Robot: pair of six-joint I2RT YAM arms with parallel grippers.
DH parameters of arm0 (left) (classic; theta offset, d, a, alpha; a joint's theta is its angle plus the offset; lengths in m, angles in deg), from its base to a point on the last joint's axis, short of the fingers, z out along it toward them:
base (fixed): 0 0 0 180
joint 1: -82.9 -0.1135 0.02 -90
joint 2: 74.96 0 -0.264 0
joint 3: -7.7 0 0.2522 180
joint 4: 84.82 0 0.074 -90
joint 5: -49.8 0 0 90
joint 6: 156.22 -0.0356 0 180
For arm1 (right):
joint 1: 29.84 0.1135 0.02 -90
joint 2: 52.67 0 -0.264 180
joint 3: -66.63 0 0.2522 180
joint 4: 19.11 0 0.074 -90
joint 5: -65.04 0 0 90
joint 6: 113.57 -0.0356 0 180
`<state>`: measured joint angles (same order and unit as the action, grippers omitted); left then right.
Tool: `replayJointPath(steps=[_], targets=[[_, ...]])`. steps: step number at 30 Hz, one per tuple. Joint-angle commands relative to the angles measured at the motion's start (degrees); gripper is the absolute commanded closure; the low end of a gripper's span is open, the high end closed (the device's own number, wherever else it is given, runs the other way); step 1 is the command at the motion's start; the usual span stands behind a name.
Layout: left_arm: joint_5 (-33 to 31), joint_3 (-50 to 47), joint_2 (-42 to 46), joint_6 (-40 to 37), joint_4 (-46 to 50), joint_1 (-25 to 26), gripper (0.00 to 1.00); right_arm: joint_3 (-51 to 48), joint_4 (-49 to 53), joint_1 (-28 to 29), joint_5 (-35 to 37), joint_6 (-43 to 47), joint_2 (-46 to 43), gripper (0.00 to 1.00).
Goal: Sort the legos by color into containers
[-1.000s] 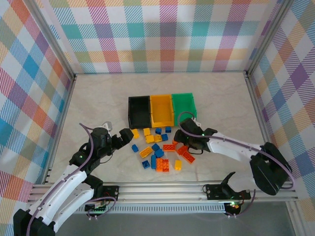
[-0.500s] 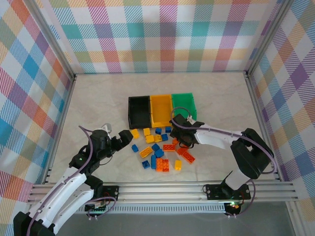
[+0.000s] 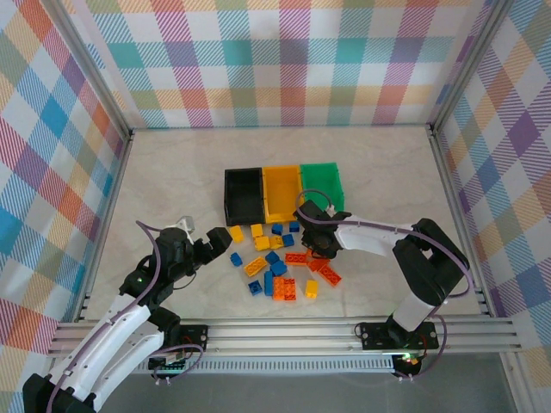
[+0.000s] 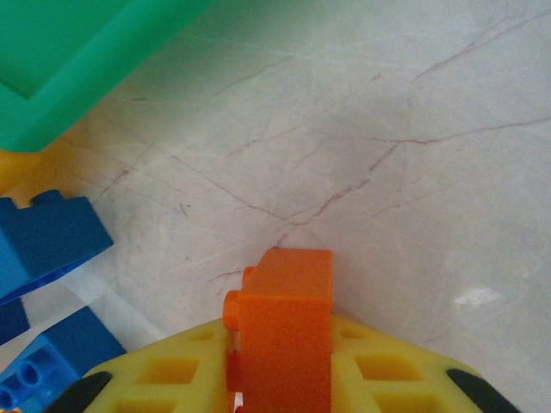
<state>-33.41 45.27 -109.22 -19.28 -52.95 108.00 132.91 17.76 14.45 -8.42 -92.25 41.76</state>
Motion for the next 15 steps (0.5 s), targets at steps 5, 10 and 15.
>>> replayJointPath(steps=[5,10,15], targets=[[-0.18,3.02,0.17,0.38,1.13,0.38,0.00,-0.12,0.26,0.35,1.90,6.05,-7.08,0.84],[-2.77,5.89,-2.04,-0.43,5.57,0.39,0.00,-0.90,1.45,0.22,5.07,17.88,-16.70,0.82],[-3.26,9.37,-6.00,-2.63,9.72,0.39,0.00,7.04,4.13,-6.09,0.29,31.38,-15.03,0.81]])
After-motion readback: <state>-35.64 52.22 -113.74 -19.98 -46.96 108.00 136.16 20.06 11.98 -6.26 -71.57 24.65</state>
